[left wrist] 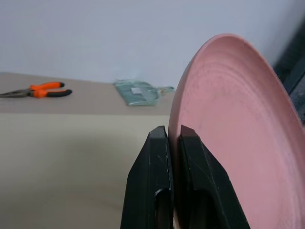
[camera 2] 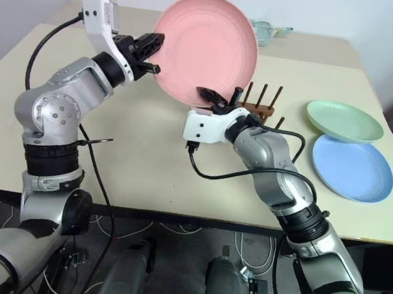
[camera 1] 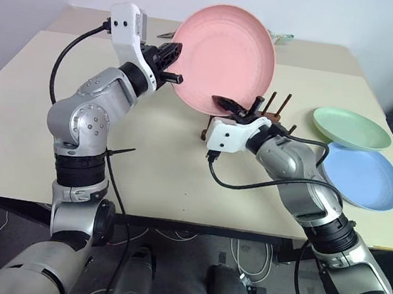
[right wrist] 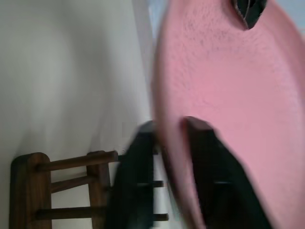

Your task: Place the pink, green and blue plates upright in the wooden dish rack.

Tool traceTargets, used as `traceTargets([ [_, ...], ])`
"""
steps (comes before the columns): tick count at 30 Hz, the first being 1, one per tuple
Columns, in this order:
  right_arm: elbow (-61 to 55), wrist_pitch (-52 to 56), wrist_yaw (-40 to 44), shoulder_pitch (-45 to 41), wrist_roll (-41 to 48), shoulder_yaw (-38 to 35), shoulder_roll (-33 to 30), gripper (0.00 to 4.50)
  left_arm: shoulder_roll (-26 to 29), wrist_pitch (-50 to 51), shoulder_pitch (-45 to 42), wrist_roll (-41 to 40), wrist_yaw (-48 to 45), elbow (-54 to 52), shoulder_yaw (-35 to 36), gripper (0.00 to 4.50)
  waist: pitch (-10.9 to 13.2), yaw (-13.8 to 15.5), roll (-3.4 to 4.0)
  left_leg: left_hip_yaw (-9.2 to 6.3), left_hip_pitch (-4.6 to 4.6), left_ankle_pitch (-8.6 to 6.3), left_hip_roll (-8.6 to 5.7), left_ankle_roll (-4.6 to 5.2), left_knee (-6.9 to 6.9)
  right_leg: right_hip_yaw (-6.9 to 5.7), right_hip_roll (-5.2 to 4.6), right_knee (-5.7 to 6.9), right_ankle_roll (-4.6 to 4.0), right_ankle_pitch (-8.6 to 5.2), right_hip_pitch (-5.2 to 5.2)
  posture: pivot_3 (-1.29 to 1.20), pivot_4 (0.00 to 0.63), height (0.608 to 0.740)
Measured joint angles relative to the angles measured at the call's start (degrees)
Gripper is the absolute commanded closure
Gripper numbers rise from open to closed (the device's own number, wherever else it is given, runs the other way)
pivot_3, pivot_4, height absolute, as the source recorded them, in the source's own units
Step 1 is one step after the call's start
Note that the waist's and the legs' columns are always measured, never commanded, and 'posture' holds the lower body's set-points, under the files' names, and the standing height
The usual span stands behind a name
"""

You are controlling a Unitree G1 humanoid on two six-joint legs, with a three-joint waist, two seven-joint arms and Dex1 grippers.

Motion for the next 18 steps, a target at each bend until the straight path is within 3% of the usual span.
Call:
traceTargets([
  [3, 0.4, 0.7, -0.4, 1.1, -0.3, -1.3, 0.0, 4.5, -1.7, -0.6, -0.1, -0.8, 1.9, 1.5, 1.5, 2.08, 0.0, 0.4, -0.02, 0.0, -0.02, 0.0, -0.01, 0.0, 0.03, 0.0, 0.0, -0.01, 0.0, 0.0, 0.01, 0.0, 0.15, 0.74],
  [8, -0.4, 1.3, -2.2, 2.5, 1.6, -7.5, 0.4, 4.5, -2.9, -5.5, -1.8, -0.8, 5.1, 4.3, 5.5, 2.08, 0.0, 0.4, -0.03, 0.0, -0.02, 0.0, 0.0, 0.0, 0.01, 0.0, 0.0, -0.02, 0.0, 0.0, -0.01, 0.0, 0.15, 0.74],
  [10, -2.7, 2.4, -1.7, 4.8, 8.1, -13.5, 2.0, 4.5, 0.1, -9.0, -1.4, 0.8, 3.7, 4.7, 4.5, 2.08, 0.0, 0.3, -0.03, 0.0, -0.01, 0.0, 0.0, 0.0, -0.03, 0.0, 0.0, -0.02, 0.01, 0.0, 0.0, 0.0, 0.15, 0.74],
  [14, -6.8, 10.3, 1.5, 7.1, 24.5, -24.4, 6.4, 4.5, 4.6, -13.4, 3.2, 3.4, -4.1, 4.2, -0.1, 2.08, 0.0, 0.3, 0.0, 0.01, 0.01, 0.0, 0.0, 0.0, -0.02, -0.01, 0.0, 0.0, 0.01, 0.01, 0.03, 0.0, 0.15, 0.74],
  [18, -11.5, 31.2, -1.7, 3.5, 52.0, -42.4, 15.4, 4.5, 9.6, -15.6, 13.5, 4.8, -17.3, 0.0, -11.3, 2.08, 0.0, 0.3, 0.06, 0.0, 0.02, -0.01, 0.03, 0.01, 0.0, -0.01, 0.0, 0.04, -0.03, 0.02, 0.07, 0.0, 0.15, 0.74],
])
